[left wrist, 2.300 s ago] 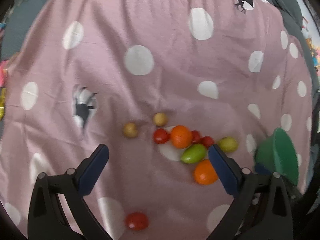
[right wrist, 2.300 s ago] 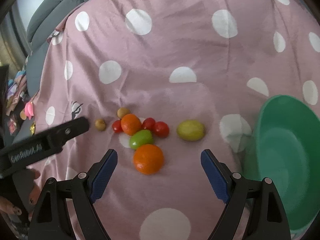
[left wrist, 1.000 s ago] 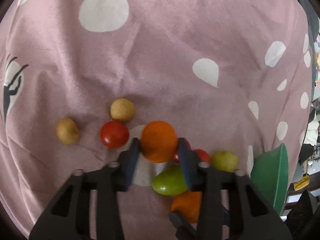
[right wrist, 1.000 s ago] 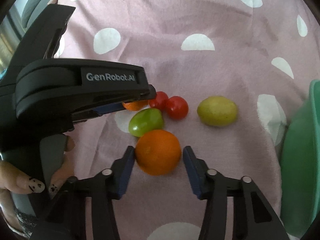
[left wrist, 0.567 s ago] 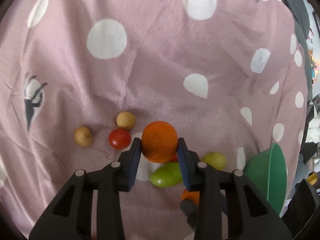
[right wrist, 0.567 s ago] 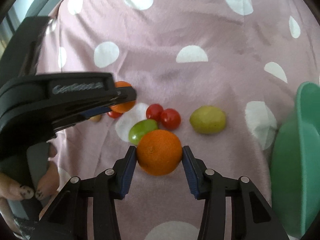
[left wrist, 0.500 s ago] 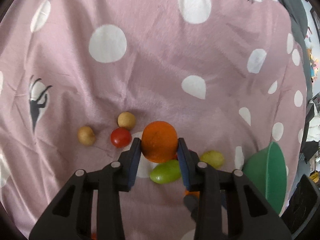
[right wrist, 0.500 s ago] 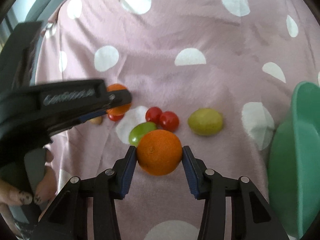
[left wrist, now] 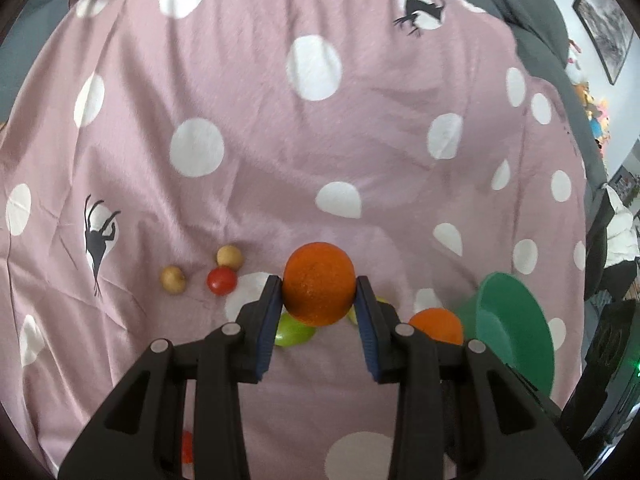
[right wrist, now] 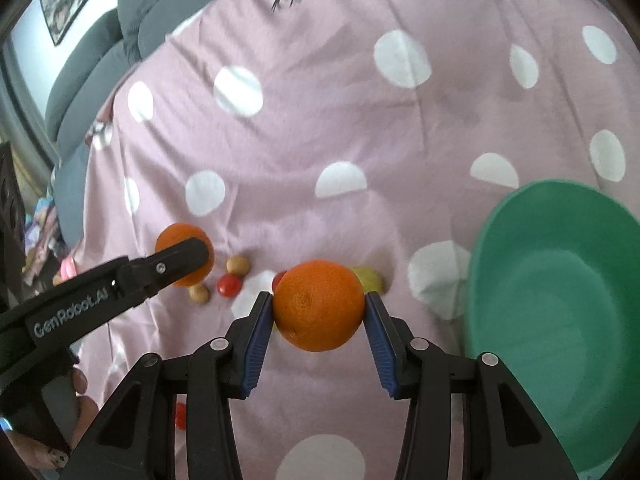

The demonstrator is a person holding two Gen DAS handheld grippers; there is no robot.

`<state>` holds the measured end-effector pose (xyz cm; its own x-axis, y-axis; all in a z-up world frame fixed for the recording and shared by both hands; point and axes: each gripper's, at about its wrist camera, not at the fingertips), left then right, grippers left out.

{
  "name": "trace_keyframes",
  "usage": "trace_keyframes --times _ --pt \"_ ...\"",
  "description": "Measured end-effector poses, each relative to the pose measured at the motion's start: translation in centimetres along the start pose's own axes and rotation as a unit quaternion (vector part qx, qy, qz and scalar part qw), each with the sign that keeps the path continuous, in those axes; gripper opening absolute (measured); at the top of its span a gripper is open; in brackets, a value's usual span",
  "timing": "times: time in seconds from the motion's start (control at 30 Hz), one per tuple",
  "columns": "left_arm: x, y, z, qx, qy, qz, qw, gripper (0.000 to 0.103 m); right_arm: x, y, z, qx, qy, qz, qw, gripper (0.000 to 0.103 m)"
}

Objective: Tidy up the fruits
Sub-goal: 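Carry the orange with the right tool over the green bowl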

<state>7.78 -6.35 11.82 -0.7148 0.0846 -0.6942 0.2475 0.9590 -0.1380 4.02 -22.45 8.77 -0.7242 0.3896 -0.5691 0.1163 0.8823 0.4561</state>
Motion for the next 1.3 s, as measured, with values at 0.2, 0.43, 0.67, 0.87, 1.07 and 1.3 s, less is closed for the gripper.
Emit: trace_keyframes --times 0.2,0.43,0.67,0.87,1.07,1.3 --pt "-0.1 -1.3 -1.4 0.019 -0.021 0.017 0.9995 0.036 -0.6 -0.7 -2.1 -0.007 -0.03 0.012 0.999 0.048" --pt "-0.3 -2.9 -2.4 0.036 -0.034 0.032 0.9983 0.036 -1.8 -2.4 -5.1 0.001 -0.076 0.044 0.996 0.048" --pt "-0.3 -5.4 -2.9 0.053 -0.046 0.064 0.9955 0.036 -2.4 -4.8 -7.8 0.026 -0.119 0.081 0.989 0.048" --pt "0.1 -8.1 -2.5 0.073 -0.039 0.096 0.992 0.036 -2.8 -7.1 -9.6 0.051 -0.145 0.109 0.982 0.048" --pt "0.6 -11.3 -1.5 0.088 -0.029 0.13 0.9872 0.036 -3.0 -9.3 -10.3 0.078 -0.154 0.137 0.975 0.048" --pt "1.0 -14.0 0.3 0.101 -0.011 0.146 0.984 0.036 -3.1 -11.2 -10.4 0.099 -0.151 0.157 0.971 0.048"
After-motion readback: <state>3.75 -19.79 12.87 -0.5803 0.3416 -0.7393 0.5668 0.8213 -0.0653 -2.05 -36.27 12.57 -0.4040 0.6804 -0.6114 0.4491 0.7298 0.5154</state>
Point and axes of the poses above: each gripper's, at about its wrist camera, not at the fingertips, and z roughly the way its jaws point, y to its left, x to its underside, and after that the axes turned 15 degrees about z, right-handed
